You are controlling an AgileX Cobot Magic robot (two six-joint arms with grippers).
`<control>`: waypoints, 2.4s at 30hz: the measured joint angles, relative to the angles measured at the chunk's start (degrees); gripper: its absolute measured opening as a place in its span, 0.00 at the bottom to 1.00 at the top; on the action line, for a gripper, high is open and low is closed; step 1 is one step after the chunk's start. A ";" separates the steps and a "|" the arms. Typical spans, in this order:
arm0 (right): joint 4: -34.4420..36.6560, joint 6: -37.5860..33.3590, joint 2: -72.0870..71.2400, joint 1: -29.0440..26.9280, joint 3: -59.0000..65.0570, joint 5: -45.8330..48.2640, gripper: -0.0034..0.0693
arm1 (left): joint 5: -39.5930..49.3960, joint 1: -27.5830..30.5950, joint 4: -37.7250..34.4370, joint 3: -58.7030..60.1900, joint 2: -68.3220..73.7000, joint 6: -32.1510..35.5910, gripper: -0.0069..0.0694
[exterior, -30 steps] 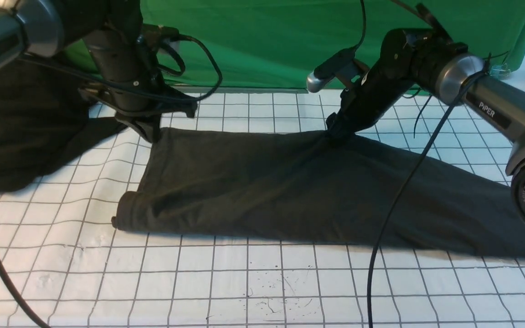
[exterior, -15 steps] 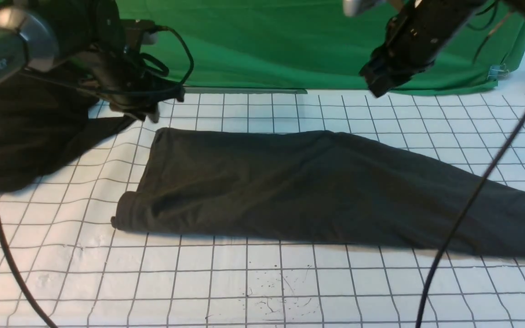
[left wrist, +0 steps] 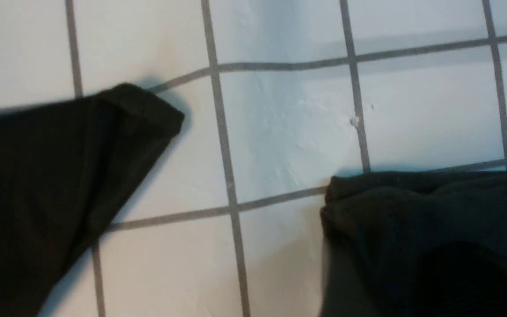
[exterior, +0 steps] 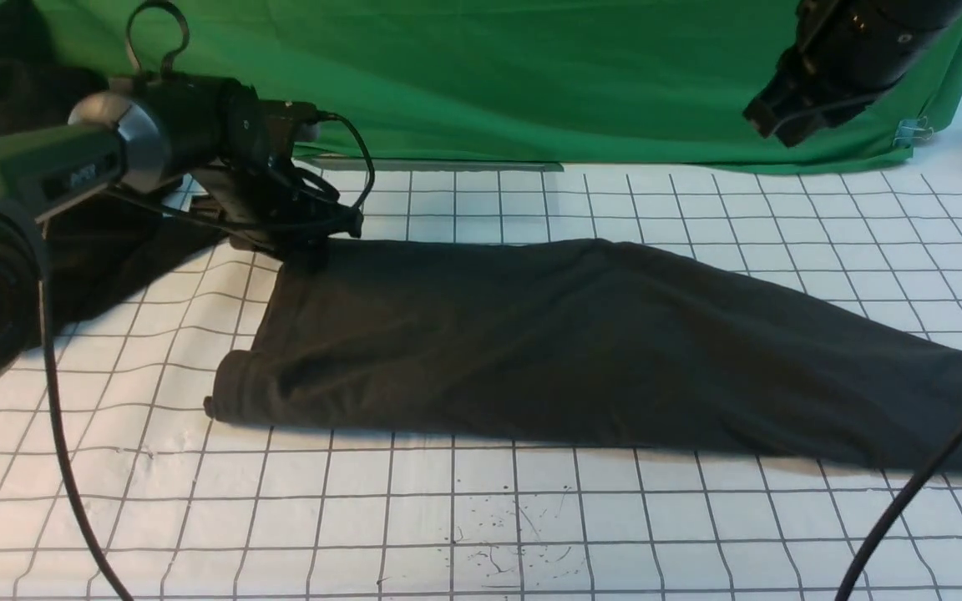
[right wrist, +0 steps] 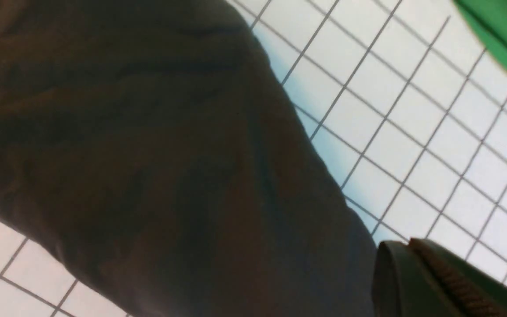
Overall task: Fold a long-sleeved shirt over a white checkered tablecloth.
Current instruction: 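Pull the folded dark garment lengthwise by its ends to straighten it flat on the table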
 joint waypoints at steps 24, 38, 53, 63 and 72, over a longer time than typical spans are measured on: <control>-3.38 6.19 -0.68 -3.22 0.07 0.04 0.36 | 3.02 -0.08 11.72 -2.02 -4.38 1.39 0.46; 0.63 15.08 -6.61 -24.17 25.08 -0.03 0.59 | 27.07 -0.32 -7.56 1.83 -19.20 9.27 0.12; 2.46 14.98 5.48 -31.49 29.97 -7.68 0.97 | 4.89 -1.52 -3.73 35.04 -23.34 3.64 0.08; 6.62 10.63 11.33 -31.49 29.65 -10.64 0.68 | 5.20 -1.52 -2.64 35.04 -23.59 2.65 0.08; 5.42 10.65 11.71 -32.68 24.94 -6.04 0.08 | 5.32 -1.52 -2.74 35.04 -23.59 2.65 0.08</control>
